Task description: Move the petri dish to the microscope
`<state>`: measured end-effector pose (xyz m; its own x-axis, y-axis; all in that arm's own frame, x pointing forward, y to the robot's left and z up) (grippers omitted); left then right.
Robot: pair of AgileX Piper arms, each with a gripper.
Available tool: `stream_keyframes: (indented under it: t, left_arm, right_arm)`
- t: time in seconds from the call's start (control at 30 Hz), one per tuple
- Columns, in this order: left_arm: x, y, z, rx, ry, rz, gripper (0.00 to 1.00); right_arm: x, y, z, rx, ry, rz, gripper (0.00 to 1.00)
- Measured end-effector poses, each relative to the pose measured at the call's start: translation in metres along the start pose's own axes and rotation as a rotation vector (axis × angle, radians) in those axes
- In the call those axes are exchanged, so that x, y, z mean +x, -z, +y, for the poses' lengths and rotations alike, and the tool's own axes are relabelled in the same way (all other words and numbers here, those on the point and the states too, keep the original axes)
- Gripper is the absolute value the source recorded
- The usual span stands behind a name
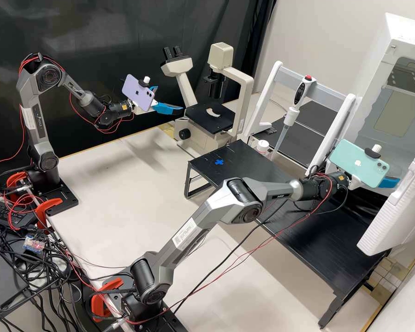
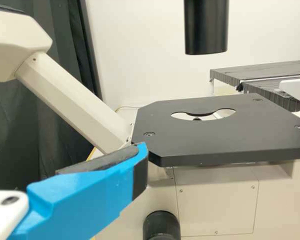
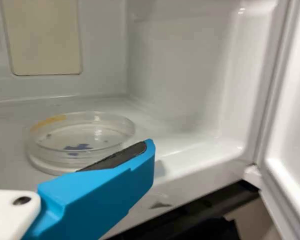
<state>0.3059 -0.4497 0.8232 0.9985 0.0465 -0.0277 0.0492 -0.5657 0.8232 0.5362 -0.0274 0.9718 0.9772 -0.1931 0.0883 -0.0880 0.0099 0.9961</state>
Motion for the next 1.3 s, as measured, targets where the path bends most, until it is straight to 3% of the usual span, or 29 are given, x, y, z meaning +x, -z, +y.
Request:
stream_keyframes:
  t: [0.33,0.93,1.07,1.23,1.3]
  left_arm:
    - [0.000,0.000,0.000,0.000,0.000,0.000,1.00]
    - [0.000,0.000,0.000,0.000,0.000,0.000,1.00]
    - [0.000,0.000,0.000,0.000,0.000,0.000,1.00]
    - [0.000,0.000,0.000,0.000,0.000,0.000,1.00]
    - [0.000,0.000,0.000,0.000,0.000,0.000,1.00]
  right_arm:
    - [0.000,-0.002,0.004,-0.028,0.002,-0.003,1.00]
    - [0.006,0.001,0.011,-0.034,-0.023,-0.009,1.00]
    - [0.013,-0.005,0.009,-0.002,-0.031,-0.036,1.00]
    - [0.020,-0.008,0.011,0.012,-0.053,-0.061,1.00]
    - [0.022,-0.008,0.013,0.002,-0.059,-0.066,1.00]
